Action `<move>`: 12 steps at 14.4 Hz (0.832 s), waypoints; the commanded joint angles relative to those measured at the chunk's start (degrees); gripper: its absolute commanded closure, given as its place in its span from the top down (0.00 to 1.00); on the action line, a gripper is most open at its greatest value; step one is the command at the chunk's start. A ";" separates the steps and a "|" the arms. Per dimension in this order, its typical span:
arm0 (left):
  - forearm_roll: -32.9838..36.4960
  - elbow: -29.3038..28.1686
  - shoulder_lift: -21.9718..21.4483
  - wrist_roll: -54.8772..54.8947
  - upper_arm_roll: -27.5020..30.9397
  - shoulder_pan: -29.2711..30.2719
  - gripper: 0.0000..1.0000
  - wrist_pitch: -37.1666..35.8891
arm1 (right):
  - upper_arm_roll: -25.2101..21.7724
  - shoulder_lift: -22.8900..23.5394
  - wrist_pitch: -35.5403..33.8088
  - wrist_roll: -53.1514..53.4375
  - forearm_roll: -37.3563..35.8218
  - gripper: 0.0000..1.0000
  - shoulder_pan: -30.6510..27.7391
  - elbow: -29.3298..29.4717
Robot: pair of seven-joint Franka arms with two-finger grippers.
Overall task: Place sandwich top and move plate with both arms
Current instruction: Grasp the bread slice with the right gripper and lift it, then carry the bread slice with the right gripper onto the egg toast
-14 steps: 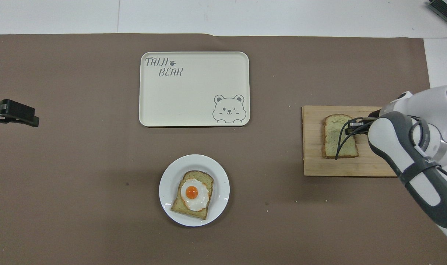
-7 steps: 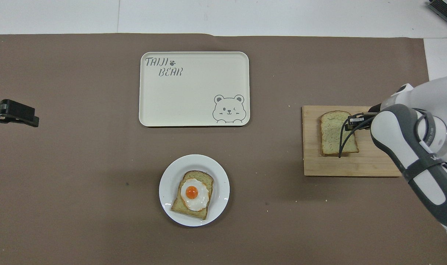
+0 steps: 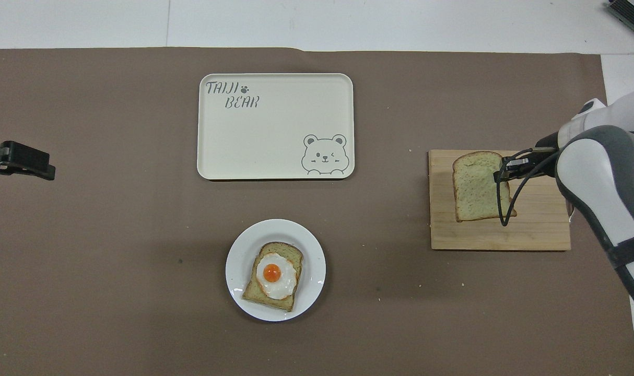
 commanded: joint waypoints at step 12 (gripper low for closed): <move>0.08 -0.26 -0.52 -0.36 -0.35 0.52 1.00 -0.66 | 4.43 -1.80 4.27 20.93 9.97 0.00 17.38 -3.04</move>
